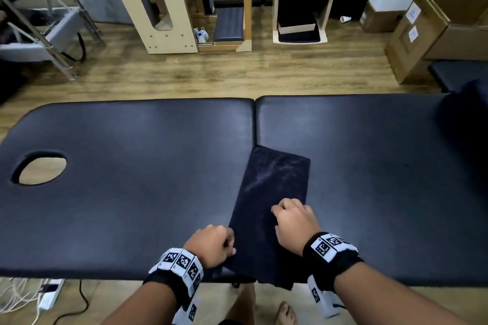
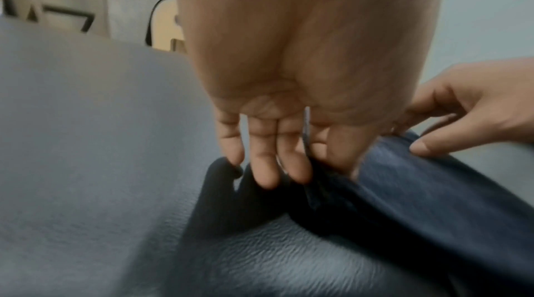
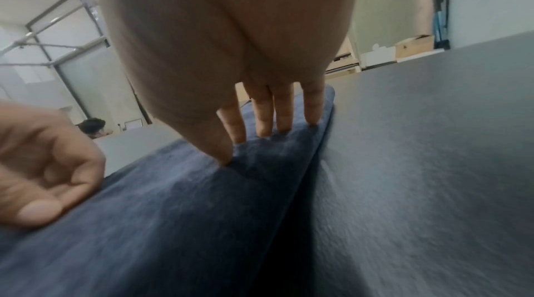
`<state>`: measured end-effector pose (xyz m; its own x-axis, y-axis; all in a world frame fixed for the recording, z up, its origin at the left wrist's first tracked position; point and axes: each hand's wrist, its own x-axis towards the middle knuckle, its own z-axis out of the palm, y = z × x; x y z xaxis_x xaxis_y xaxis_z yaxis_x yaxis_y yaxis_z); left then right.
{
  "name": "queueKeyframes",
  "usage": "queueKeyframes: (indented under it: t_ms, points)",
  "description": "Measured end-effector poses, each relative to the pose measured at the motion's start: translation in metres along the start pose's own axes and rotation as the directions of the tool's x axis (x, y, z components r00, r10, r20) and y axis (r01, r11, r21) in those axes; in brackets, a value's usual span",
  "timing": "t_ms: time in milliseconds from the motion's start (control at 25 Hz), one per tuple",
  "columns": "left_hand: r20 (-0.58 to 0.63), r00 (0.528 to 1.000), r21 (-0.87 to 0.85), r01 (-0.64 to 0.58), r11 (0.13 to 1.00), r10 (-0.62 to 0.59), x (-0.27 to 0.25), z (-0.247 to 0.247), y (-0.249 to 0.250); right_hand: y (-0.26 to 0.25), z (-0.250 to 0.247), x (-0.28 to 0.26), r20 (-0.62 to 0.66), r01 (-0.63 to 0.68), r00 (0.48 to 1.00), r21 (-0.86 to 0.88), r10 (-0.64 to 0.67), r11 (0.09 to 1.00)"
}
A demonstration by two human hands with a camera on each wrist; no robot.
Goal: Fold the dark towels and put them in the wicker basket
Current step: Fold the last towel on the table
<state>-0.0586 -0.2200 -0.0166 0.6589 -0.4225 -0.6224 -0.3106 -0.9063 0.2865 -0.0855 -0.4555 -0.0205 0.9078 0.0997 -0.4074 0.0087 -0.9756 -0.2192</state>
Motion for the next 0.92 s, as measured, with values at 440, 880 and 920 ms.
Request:
queueKeyframes:
  t_ms: [440, 880, 920]
  points:
    - [0.001, 0.973, 0.454, -0.206, 0.867, 0.231, -0.008, 0.017, 0.025, -0.018, 0.032, -0.055, 0.091, 0.116, 0.991, -0.188, -0.100, 0.975]
    - [-0.157, 0.967, 0.127, -0.181, 0.975, 0.200, 0.030, -0.058, 0.027, 0.006, -0.029, -0.023, -0.034, -0.029, 0.999, 0.119, 0.034, 0.992]
    - [-0.146, 0.975, 0.027, -0.165, 0.986, 0.167, 0.037, -0.073, 0.029, 0.011, -0.037, -0.018, -0.043, -0.063, 0.997, 0.154, 0.070, 0.986]
